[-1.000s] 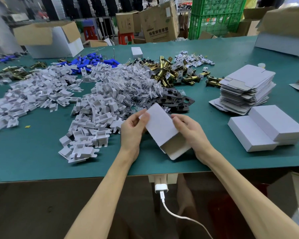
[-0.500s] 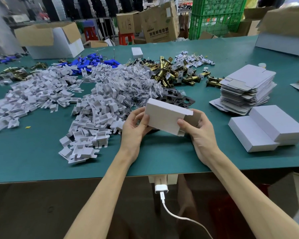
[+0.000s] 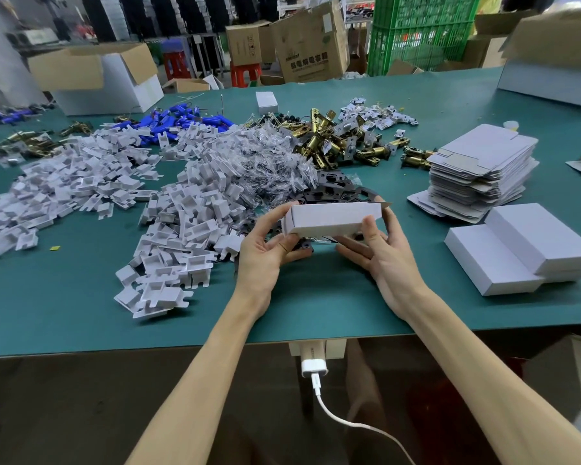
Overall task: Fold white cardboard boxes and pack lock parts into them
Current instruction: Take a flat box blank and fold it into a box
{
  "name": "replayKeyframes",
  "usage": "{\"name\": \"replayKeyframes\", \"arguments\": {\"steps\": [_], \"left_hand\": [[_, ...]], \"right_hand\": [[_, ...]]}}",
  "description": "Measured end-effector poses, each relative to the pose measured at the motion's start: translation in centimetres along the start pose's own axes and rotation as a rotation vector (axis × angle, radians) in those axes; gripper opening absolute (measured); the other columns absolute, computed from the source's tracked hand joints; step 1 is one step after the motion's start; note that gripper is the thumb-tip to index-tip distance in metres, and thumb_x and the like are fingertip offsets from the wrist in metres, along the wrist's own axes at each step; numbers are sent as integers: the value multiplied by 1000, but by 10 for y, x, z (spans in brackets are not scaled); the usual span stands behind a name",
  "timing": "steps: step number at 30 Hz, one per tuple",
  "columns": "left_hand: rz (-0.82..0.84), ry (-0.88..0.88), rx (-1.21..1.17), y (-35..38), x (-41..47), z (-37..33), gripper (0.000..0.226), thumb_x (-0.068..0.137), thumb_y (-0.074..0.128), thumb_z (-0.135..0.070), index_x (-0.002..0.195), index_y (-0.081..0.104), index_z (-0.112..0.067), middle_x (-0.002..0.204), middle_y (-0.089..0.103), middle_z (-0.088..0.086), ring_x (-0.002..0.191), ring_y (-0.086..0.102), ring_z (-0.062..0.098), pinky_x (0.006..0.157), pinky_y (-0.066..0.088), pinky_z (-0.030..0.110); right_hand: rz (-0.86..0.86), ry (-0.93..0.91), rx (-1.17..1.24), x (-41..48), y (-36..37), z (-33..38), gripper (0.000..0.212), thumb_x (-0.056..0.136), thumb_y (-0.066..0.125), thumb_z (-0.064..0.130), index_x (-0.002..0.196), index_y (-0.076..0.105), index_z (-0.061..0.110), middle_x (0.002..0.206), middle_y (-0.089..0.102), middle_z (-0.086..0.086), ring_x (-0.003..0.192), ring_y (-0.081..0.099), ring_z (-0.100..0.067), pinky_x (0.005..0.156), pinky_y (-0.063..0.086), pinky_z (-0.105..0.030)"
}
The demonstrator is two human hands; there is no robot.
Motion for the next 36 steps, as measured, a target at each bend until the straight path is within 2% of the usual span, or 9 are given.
{"name": "replayKeyframes", "arguments": {"steps": [4, 7, 11, 16, 19, 22, 26, 31, 36], "left_hand": [[6, 8, 57, 1, 0, 0, 40, 96, 65, 7, 123, 66, -23, 116, 77, -11, 99, 77, 21, 74, 66, 37], [-4, 7, 62, 4, -2, -4, 40, 91, 72, -2, 116, 73, -33, 117, 76, -8, 90, 77, 25, 70, 65, 35], [98, -20, 48, 10, -3, -2, 43, 91, 75, -11, 128, 70, -32, 139, 64, 9, 108, 74, 35, 86, 64, 42], [21, -140, -28, 5, -5, -1, 46, 96, 58, -43, 128, 70, -12, 130, 72, 9, 115, 71, 34, 96, 60, 39], [-57, -99, 33, 0, -3, 1, 18, 101, 63, -19, 109, 76, -10, 118, 76, 7, 111, 69, 26, 89, 61, 33], [-6, -76, 68, 1, -3, 1, 16, 100, 67, -8, 112, 75, -13, 117, 74, 9, 111, 69, 24, 89, 61, 33], [-3, -109, 33, 2, -3, 1, 34, 99, 67, -7, 133, 60, -7, 128, 72, 11, 118, 70, 26, 88, 61, 32], [44, -184, 0, 3, -2, 3, 31, 104, 60, -13, 134, 64, -10, 127, 74, 7, 117, 69, 22, 89, 59, 29], [124, -204, -4, 6, -2, 3, 33, 107, 57, -19, 140, 62, -21, 130, 72, 2, 107, 74, 31, 83, 64, 42]], "right_hand": [[27, 12, 45, -3, 4, 4, 76, 87, 66, 44, 154, 34, 26, 119, 72, -4, 111, 70, -39, 95, 58, -46], [-26, 19, 97, -4, 3, 5, 75, 92, 67, 34, 156, 31, 15, 134, 64, -14, 113, 69, -40, 100, 56, -48], [-105, 9, 181, -4, -5, 4, 66, 97, 67, 23, 153, 35, 10, 140, 60, -16, 119, 66, -38, 102, 55, -41], [-56, 6, 177, -2, -4, 4, 70, 95, 68, 18, 156, 33, 20, 133, 66, -8, 118, 68, -25, 96, 57, -35], [31, 14, 129, -4, 0, 5, 71, 95, 67, 22, 156, 32, 26, 132, 69, -2, 122, 66, -28, 98, 57, -37], [66, 10, 70, -7, 6, 7, 56, 95, 66, 30, 147, 45, 21, 127, 71, -6, 112, 70, -37, 86, 61, -39], [12, 0, 30, -7, 5, 4, 40, 102, 61, 22, 140, 48, 20, 124, 72, -10, 104, 73, -39, 81, 62, -44], [39, -10, 60, -6, 2, 5, 41, 103, 57, 13, 141, 46, 24, 125, 72, -8, 103, 73, -37, 82, 62, -43], [45, 7, 117, -5, 1, 4, 43, 103, 57, 11, 143, 46, 20, 127, 70, -13, 105, 72, -38, 82, 61, -43]]}}
Point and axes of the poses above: each hand's wrist, its own x-axis towards the middle knuckle, its own y-axis out of the palm, z = x × y, the point moved 4 cm from there along x, towards the middle knuckle
